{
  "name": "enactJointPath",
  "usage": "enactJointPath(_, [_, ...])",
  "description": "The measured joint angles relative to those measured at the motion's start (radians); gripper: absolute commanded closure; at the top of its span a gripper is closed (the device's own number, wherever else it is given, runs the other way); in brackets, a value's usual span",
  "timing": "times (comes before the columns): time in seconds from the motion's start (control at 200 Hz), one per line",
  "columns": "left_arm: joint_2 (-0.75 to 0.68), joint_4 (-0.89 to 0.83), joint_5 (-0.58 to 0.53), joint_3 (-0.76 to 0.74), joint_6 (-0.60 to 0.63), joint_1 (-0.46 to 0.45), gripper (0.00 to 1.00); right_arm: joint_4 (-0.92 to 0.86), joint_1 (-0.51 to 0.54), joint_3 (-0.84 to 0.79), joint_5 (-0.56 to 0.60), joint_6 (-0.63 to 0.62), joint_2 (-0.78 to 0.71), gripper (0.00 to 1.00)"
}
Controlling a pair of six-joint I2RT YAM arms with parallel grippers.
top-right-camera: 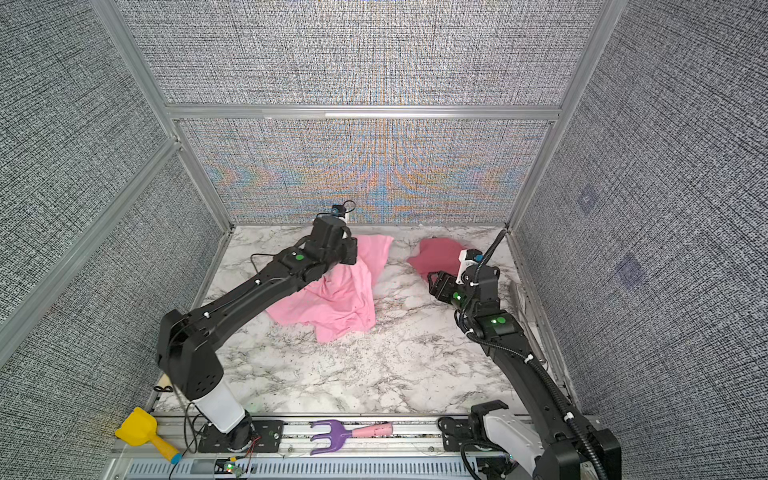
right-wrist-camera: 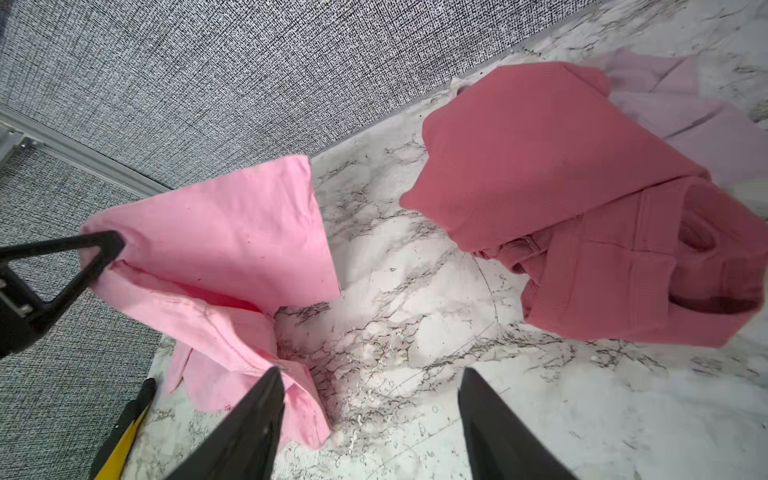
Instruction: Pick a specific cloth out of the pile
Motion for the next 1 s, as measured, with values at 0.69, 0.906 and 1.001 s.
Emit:
enactJointPath(0.69, [-0.431,0.029,0.029,-0.435,-0.068,0.512,1.00,0.080,0.045,0.077,-0.071,0.020,0.101,0.32])
enactJointPath(0.906, [-0.404,0.049,0.070,-0.500,-0.089,0.592,1.00,0.094,0.080,0.084,-0.075,0.014,0.122,0.32])
enactJointPath(1.001, [-0.379,0.064,0.079,-0.519,-0.093,0.615,1.00,0.100,0.093,0.085,-0.076,0.014,0.133,0.32])
